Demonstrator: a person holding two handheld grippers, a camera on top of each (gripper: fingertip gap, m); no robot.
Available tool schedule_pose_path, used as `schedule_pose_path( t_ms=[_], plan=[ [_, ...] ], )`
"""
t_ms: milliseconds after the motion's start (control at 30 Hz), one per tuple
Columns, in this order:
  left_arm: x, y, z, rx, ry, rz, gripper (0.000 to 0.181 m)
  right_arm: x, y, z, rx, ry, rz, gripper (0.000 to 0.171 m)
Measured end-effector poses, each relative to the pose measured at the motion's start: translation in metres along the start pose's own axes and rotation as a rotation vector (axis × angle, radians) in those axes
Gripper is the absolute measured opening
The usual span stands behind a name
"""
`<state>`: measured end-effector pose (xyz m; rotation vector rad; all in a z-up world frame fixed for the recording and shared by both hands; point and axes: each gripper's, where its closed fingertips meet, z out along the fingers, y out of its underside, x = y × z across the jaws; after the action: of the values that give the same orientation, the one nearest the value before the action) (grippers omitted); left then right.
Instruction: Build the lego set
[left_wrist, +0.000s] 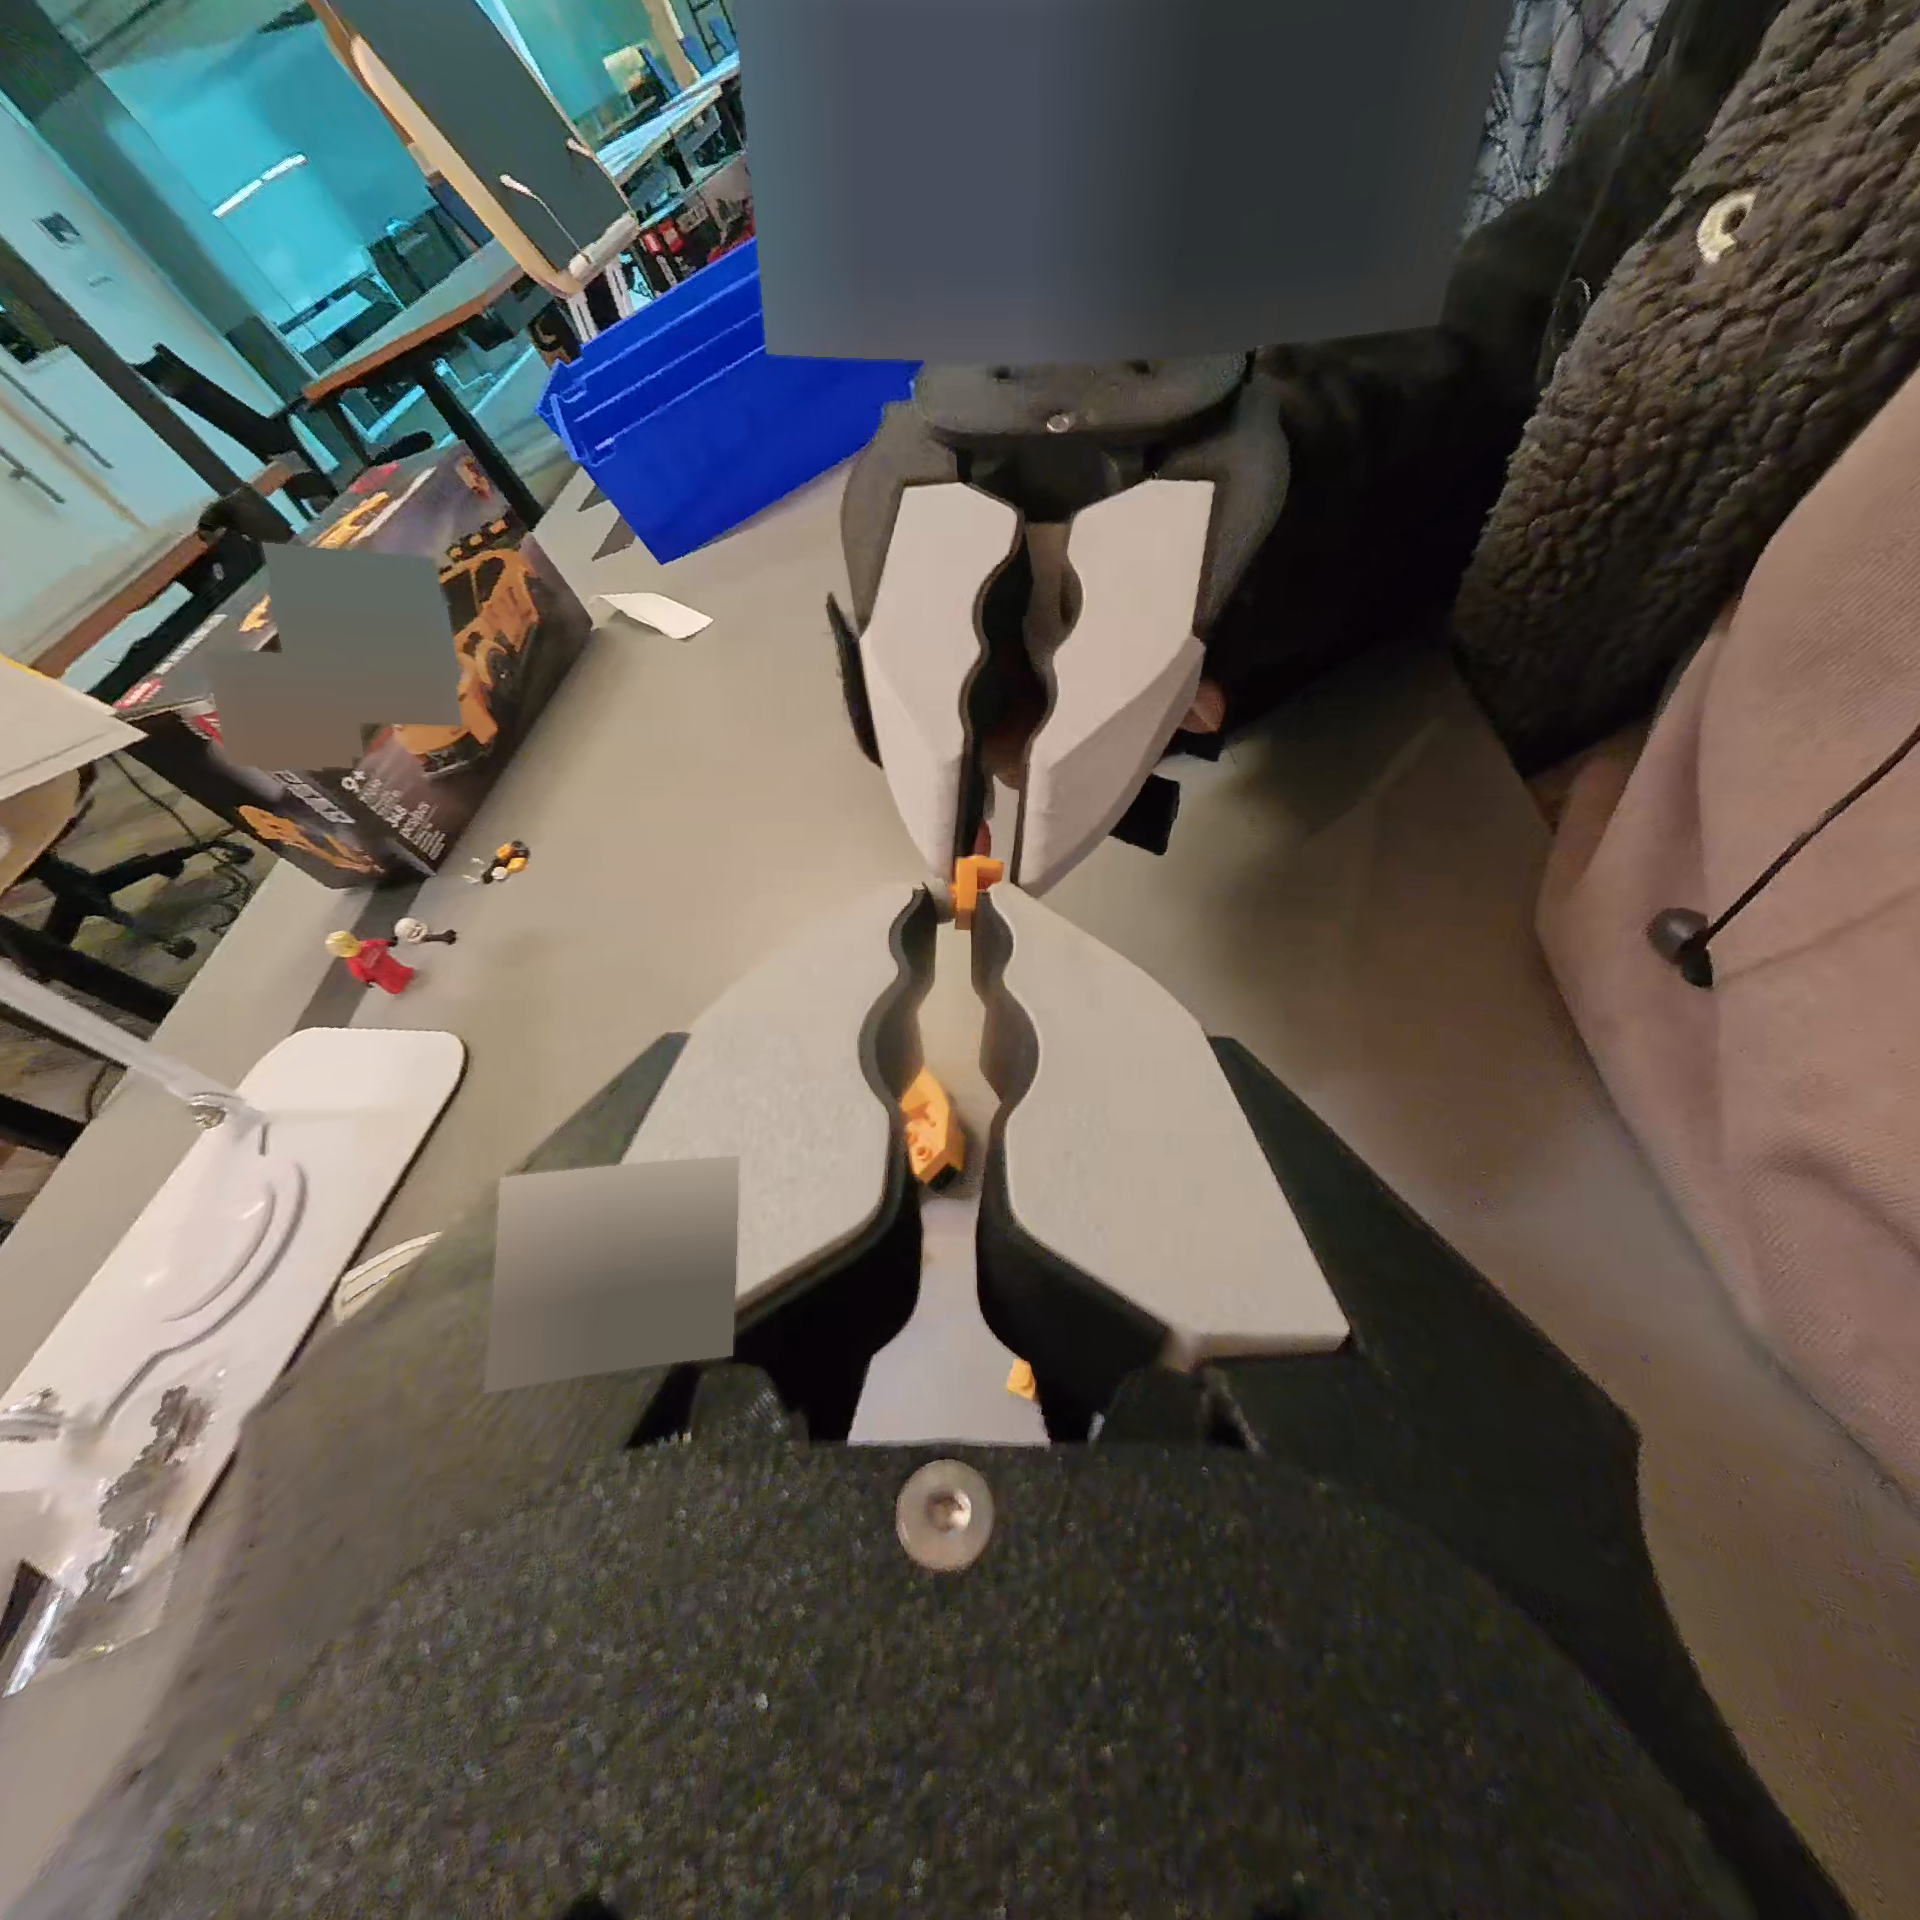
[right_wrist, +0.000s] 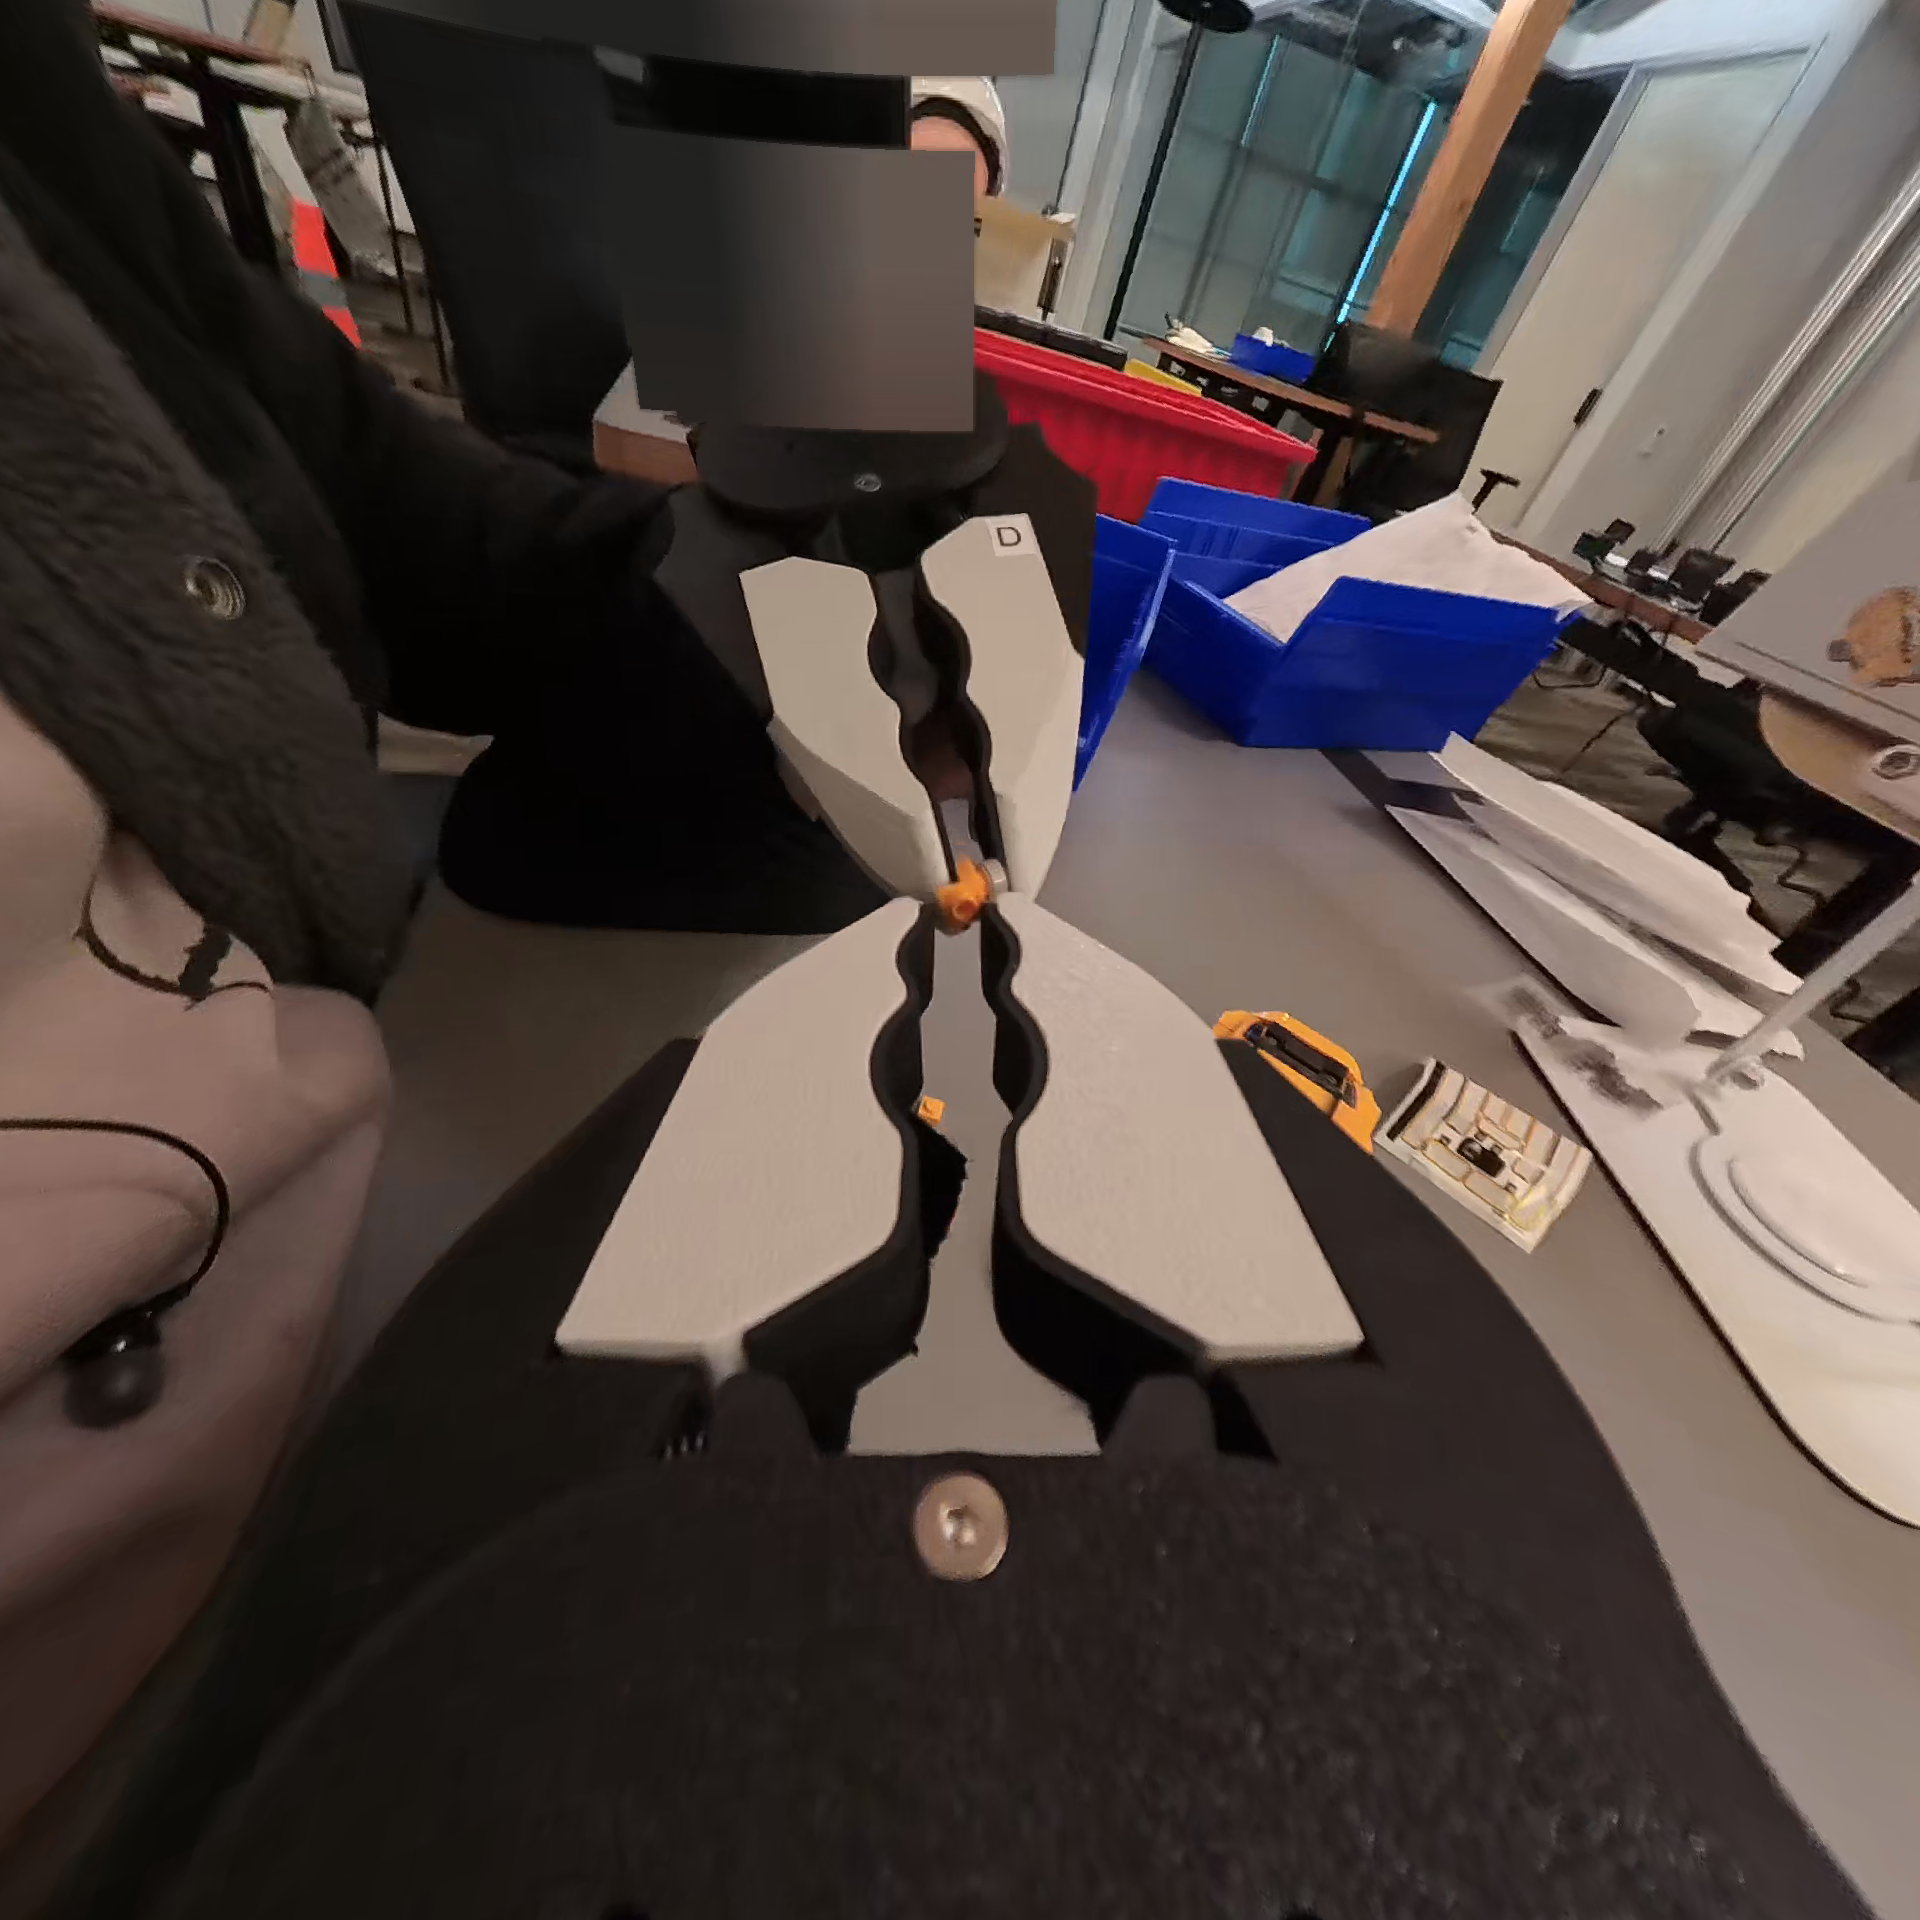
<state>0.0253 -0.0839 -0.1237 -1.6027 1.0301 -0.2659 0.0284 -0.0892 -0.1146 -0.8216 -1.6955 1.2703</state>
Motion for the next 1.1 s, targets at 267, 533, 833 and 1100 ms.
schedule_pose_path(
  t_ms=[267, 533, 833, 1100],
  plan=[
    [0.006, 0.004, 0.004, -0.041, -0.002, 0.028, 0.007, -0.004, 0.007, -0.002, -0.080, -0.087, 0.133, 0.007],
    [0.012, 0.010, 0.008, -0.053, -0.004, 0.063, 0.006, -0.009, 0.015, -0.002, -0.130, -0.152, 0.241, 0.006],
    [0.006, 0.013, 0.009, -0.035, -0.035, 0.028, 0.006, -0.002, 0.016, 0.000, -0.104, -0.104, 0.232, 0.006],
    [-0.007, 0.020, 0.007, -0.119, -0.238, 0.370, 0.006, -0.001, 0.019, 0.003, -0.053, -0.190, 0.500, 0.020]
  ],
)
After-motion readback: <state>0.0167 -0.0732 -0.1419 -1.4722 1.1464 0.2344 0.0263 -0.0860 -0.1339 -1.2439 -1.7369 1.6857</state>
